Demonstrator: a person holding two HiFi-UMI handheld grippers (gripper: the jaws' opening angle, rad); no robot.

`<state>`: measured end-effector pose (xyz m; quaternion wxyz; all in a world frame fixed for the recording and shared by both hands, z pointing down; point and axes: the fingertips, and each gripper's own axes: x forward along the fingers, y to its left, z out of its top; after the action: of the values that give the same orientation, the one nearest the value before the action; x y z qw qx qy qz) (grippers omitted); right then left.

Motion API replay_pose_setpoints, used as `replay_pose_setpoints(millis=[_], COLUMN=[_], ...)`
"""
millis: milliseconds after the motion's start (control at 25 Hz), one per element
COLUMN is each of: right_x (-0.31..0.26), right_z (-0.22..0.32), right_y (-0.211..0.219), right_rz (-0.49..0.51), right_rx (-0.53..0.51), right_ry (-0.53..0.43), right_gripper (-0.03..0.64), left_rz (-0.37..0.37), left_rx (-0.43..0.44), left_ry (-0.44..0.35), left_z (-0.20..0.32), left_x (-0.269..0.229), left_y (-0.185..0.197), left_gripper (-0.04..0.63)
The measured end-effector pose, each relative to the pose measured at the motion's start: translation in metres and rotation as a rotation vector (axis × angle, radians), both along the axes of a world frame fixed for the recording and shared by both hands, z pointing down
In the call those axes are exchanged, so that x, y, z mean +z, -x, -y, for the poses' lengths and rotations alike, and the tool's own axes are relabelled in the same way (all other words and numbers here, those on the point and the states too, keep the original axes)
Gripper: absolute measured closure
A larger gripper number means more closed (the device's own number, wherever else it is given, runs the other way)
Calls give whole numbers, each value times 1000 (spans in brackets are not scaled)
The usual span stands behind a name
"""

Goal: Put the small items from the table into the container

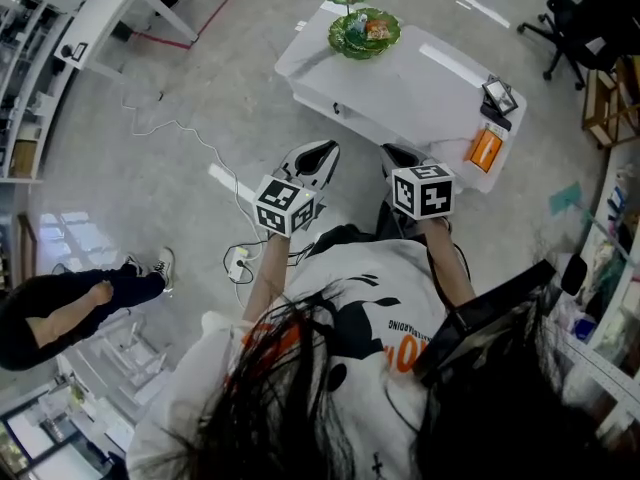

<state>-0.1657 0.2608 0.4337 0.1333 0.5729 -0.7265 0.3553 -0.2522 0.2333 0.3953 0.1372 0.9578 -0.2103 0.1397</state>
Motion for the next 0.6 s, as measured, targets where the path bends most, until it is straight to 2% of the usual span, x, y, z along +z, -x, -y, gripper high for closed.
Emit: replay_pose_setpoints(millis=[600], right_x=[-9], right_z=[-29], right_y=[13], right_rz=[14], right_rx=[-16], right_ry=[-23], right_gripper=[580], left_rz=[28], left_rx=[29], left_ry=[-23], left_z=[-41], left_x=[-3], left_y=[6], left_gripper=[584])
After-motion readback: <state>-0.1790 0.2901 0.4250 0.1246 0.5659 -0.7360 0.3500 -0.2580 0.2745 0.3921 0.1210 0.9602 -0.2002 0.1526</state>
